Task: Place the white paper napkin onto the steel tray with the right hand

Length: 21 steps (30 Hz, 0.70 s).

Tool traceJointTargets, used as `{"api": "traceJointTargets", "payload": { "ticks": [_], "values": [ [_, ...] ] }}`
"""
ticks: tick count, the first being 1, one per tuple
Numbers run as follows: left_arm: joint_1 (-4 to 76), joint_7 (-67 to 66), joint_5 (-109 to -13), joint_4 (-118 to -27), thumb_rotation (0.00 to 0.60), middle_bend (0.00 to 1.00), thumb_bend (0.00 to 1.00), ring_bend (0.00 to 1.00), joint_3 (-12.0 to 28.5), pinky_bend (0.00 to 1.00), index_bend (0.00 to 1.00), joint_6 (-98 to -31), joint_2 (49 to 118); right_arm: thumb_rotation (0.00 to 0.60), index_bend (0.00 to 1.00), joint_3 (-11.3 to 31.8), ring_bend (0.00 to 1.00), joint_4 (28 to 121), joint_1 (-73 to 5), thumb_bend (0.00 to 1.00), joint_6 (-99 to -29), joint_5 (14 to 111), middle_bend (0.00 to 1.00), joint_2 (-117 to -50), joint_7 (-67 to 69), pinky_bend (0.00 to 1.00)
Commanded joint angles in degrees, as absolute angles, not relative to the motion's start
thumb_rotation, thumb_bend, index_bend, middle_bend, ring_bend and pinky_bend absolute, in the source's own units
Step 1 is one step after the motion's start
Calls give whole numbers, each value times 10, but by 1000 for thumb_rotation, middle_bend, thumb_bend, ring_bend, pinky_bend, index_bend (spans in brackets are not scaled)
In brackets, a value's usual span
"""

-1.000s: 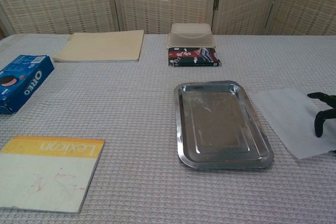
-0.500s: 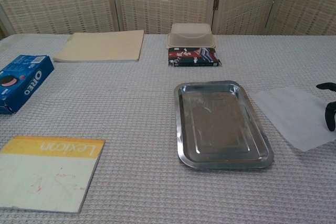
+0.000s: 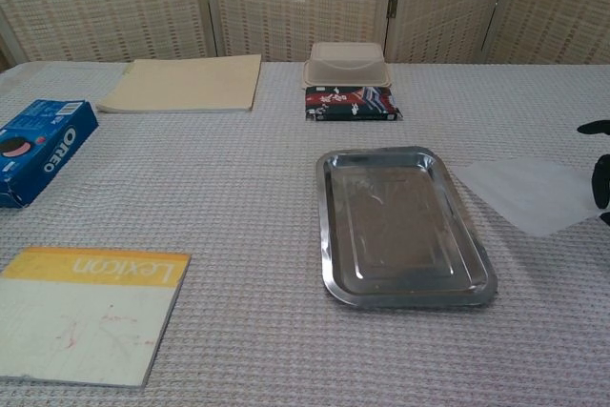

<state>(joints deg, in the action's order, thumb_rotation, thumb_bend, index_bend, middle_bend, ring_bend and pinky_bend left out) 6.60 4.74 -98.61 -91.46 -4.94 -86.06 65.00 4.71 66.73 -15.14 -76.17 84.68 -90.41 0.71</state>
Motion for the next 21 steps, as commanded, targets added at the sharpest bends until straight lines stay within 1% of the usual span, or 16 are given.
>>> {"api": "traceJointTargets", "payload": {
  "ticks": [1,8,13,17,21],
  "values": [
    [66,48,-987,-915,600,0,416,0,-50,0,0,-861,650,600,619,66,14,672,-152,463,-804,863,107,-909,29,0],
    [65,50,-989,-918,600,0,416,0,-50,0,0,-864,647,600,621,95,24,670,-161,463,-902,906,126,-944,81,0],
    [63,59,-991,-920,600,0,416,0,-49,0,0,-873,643,600,620,105,25,654,-180,463,-949,942,129,-980,85,0],
    [63,69,-992,-921,600,0,415,0,-49,0,0,-875,639,600,621,110,19,626,-199,463,-975,967,136,-1013,68,0],
    [64,81,-990,-920,600,0,416,0,-48,0,0,-876,635,600,620,96,15,586,-212,463,-974,981,136,-1045,64,0]
  ]
}}
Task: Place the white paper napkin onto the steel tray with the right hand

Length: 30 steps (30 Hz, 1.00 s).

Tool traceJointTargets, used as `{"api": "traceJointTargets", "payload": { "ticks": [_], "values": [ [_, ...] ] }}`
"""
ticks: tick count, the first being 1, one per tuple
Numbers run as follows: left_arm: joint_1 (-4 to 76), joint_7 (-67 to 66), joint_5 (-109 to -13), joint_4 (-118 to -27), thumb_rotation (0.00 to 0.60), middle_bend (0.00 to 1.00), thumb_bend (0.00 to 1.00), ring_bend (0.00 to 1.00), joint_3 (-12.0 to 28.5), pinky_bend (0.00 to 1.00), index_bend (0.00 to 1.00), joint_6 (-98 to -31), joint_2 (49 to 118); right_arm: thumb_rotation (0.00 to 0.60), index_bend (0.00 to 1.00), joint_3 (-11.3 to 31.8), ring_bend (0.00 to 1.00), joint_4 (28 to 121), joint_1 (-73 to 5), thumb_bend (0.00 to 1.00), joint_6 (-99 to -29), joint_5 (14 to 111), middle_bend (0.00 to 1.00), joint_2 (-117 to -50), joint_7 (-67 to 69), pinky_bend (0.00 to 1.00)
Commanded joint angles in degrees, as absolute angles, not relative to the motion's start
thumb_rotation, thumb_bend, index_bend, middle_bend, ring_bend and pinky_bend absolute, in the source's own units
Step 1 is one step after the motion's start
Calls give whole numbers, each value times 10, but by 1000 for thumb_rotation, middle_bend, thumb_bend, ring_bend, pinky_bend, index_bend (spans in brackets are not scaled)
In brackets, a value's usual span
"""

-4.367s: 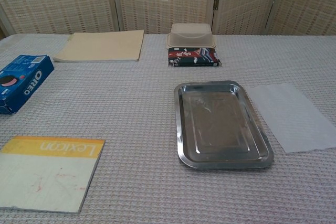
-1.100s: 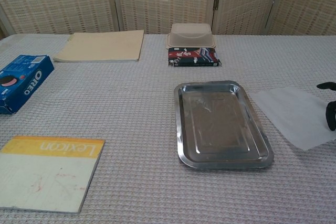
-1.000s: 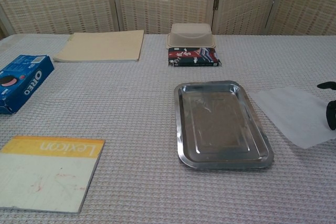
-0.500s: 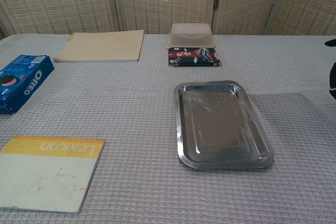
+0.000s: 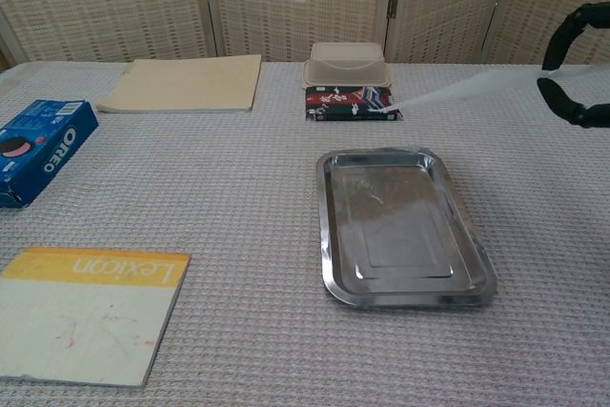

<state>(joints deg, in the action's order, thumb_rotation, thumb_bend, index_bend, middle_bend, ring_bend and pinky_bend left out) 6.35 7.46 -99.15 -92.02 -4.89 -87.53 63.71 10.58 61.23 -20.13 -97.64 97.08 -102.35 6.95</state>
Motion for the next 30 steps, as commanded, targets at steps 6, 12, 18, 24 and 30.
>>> {"api": "traceJointTargets", "payload": {
  "ticks": [6,12,18,24,30],
  "values": [
    [64,98,-994,-923,600,0,416,0,-49,0,0,-880,629,600,620,68,18,521,-217,462,-928,971,136,-1090,43,0],
    [66,116,-995,-922,600,0,416,0,-50,0,0,-879,625,600,621,53,1,457,-210,463,-891,949,128,-1140,-2,0],
    [66,143,-1002,-923,600,0,416,0,-52,0,0,-887,615,600,620,34,0,437,-192,463,-884,942,127,-1177,-51,0],
    [63,157,-1012,-925,600,0,416,0,-55,0,0,-901,608,600,621,24,0,454,-187,463,-876,941,126,-1194,-83,0],
    [63,162,-1017,-926,600,0,416,0,-56,0,0,-903,605,600,620,20,0,481,-182,463,-866,935,124,-1195,-122,0]
  ]
}}
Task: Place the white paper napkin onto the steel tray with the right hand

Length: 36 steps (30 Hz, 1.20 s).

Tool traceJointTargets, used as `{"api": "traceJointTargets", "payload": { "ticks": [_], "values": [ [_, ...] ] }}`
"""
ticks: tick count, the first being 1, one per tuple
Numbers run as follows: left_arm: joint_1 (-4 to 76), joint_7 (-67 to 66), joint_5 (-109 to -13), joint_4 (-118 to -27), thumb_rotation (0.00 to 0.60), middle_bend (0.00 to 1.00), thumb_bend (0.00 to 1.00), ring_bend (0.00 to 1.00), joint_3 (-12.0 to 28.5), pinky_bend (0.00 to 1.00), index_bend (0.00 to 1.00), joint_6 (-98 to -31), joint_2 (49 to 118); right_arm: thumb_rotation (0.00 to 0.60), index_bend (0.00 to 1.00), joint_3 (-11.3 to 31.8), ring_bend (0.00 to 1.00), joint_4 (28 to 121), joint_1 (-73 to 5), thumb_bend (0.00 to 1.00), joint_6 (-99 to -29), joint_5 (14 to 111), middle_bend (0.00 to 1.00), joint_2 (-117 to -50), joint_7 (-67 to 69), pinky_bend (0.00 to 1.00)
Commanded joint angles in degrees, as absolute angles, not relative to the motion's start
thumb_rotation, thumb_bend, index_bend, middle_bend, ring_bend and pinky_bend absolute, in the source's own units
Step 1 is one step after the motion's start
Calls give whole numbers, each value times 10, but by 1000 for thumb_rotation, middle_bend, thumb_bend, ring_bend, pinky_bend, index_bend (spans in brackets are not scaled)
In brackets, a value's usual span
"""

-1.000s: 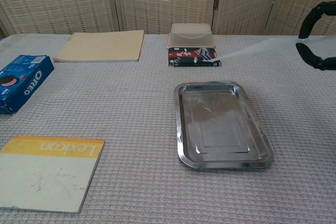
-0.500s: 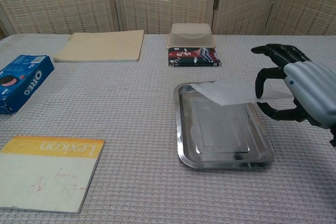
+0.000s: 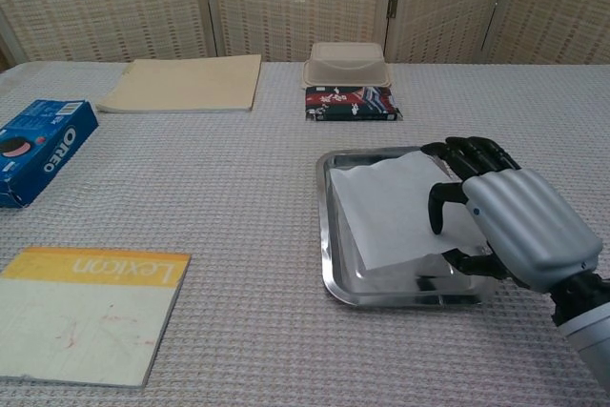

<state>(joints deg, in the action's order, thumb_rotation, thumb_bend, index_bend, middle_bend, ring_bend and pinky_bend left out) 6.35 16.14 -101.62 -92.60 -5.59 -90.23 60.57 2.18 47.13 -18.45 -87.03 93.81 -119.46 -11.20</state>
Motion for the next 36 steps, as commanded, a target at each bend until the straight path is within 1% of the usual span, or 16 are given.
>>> {"api": "traceJointTargets", "payload": {
  "ticks": [1,2,5,8,9,12,15,17,21,26,31,36],
  "values": [
    [63,163,-1017,-926,600,0,416,0,-56,0,0,-903,605,600,615,21,0,485,-181,463,-864,933,122,-1194,-125,0],
    [63,165,-1018,-927,600,0,417,0,-57,0,0,-904,605,600,597,20,0,491,-180,463,-862,932,119,-1192,-126,0],
    [63,170,-1019,-927,600,0,417,0,-56,0,0,-907,604,600,501,18,0,506,-177,463,-854,928,87,-1186,-129,0],
    [63,179,-1021,-927,600,0,418,0,-56,0,0,-910,603,600,304,12,0,523,-176,463,-852,931,9,-1175,-119,0],
    [64,180,-1021,-926,600,0,418,0,-55,0,0,-911,604,600,244,11,0,526,-176,463,-852,932,0,-1173,-117,0],
    [64,186,-1021,-921,600,0,420,0,-54,0,0,-914,606,600,147,9,0,534,-180,463,-846,935,0,-1167,-119,0],
    [63,190,-1021,-919,600,0,421,0,-53,0,0,-916,606,600,58,8,0,554,-185,463,-819,928,0,-1154,-135,0],
    [63,190,-1021,-919,600,0,421,0,-53,0,0,-918,606,600,17,10,0,581,-190,463,-794,916,0,-1139,-153,0],
    [63,189,-1020,-919,600,0,421,0,-52,0,0,-918,606,600,0,16,0,654,-199,463,-743,891,0,-1103,-187,0],
    [62,188,-1018,-919,600,0,422,0,-51,0,0,-919,606,600,0,35,0,781,-219,463,-662,832,0,-1036,-245,0],
    [65,184,-1020,-914,600,0,422,0,-53,0,0,-912,610,600,0,74,0,892,-247,462,-582,730,0,-973,-299,0],
    [65,175,-1025,-914,600,0,422,0,-54,0,0,-912,614,600,0,97,0,943,-272,448,-538,631,0,-937,-336,0]
  ]
}}
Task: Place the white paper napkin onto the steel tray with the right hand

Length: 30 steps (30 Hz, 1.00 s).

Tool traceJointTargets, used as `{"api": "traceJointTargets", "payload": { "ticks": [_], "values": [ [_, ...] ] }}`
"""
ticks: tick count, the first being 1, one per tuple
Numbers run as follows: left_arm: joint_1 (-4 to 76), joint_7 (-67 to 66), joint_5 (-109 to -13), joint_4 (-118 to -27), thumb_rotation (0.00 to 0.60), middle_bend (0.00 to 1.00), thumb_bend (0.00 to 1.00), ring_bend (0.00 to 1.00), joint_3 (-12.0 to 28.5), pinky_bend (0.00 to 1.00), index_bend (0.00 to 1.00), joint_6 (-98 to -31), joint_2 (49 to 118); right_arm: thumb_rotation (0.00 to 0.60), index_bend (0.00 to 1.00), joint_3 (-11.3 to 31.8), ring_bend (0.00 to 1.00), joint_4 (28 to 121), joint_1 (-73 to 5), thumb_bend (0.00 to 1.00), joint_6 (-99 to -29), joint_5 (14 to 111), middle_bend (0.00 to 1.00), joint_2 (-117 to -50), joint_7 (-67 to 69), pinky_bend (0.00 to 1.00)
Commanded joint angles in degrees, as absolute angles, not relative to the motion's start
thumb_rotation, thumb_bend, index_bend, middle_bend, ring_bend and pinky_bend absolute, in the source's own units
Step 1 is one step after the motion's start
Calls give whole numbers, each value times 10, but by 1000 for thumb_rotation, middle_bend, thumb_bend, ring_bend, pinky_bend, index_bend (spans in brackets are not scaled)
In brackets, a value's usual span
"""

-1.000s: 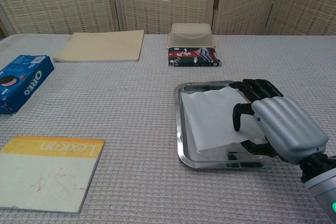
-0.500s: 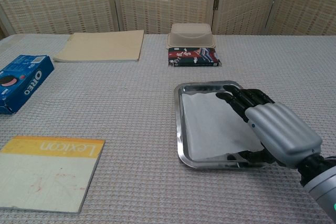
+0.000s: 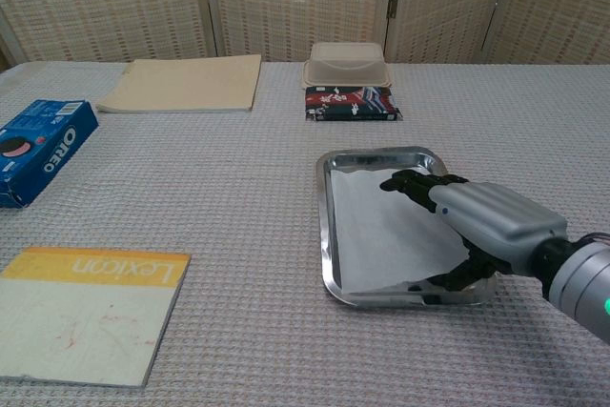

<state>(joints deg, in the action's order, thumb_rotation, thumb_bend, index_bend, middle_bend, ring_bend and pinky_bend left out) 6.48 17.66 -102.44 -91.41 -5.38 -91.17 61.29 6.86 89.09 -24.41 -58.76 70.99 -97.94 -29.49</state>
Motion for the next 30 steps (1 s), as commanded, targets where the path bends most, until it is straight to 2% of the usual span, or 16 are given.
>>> {"api": "traceJointTargets", "payload": {
  "ticks": [1,7,13,20,30],
  "values": [
    [64,174,-1025,-914,600,0,422,0,-54,0,0,-913,614,600,0,101,0,950,-279,439,-529,606,0,-931,-342,0],
    [62,167,-1025,-914,600,0,423,0,-53,0,0,-917,619,600,0,119,0,959,-316,420,-486,507,0,-916,-328,0],
    [60,168,-1024,-914,600,0,423,0,-51,0,0,-922,619,600,0,125,0,972,-352,389,-456,449,0,-896,-307,0],
    [61,165,-1024,-913,600,0,423,0,-52,0,0,-920,620,600,0,109,0,996,-369,381,-460,451,0,-866,-291,0],
    [62,160,-1023,-914,600,0,423,0,-53,0,0,-916,619,600,0,82,0,1015,-397,295,-477,452,0,-843,-297,0]
  ]
}}
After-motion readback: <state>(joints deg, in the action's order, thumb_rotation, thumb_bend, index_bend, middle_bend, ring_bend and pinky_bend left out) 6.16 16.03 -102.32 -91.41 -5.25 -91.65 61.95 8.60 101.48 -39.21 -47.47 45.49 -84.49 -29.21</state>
